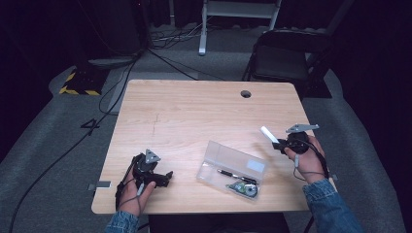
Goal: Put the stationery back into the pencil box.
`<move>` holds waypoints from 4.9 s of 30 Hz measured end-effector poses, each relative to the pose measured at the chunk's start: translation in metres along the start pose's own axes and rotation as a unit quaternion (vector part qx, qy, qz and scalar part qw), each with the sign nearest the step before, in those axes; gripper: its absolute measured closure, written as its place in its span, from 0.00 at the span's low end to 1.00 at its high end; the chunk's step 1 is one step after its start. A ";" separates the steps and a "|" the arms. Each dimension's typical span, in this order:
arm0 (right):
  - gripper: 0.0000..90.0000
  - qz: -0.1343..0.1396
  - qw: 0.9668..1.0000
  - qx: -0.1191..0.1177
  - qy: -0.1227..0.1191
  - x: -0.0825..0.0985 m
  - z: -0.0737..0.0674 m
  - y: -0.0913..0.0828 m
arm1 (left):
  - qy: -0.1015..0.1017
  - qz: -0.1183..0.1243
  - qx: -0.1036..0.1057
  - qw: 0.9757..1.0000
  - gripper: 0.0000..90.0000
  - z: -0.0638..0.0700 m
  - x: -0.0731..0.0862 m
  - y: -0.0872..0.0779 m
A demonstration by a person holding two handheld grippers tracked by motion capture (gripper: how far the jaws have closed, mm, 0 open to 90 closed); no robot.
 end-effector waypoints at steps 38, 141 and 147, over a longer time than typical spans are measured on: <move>0.80 0.058 0.991 -0.078 -0.093 -0.036 -0.080 -0.052 | -0.002 0.001 0.001 1.000 0.00 0.000 0.000 0.000; 0.76 -0.063 0.958 -0.163 -0.226 0.012 -0.188 0.008 | -0.006 0.000 0.000 1.000 0.00 0.000 -0.001 0.001; 0.75 -0.061 0.959 -0.161 -0.225 0.012 -0.191 0.008 | -0.004 0.000 -0.001 1.000 0.00 0.000 -0.001 0.001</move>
Point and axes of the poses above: each handheld gripper's, and its own axes: y roughly forward along the jaws, x roughly out of its underside, z roughly to its right, the point moved 9 cm from there along y, roughly forward along the jaws, and after that the axes turned 6 degrees about x, right-handed, at the moved point
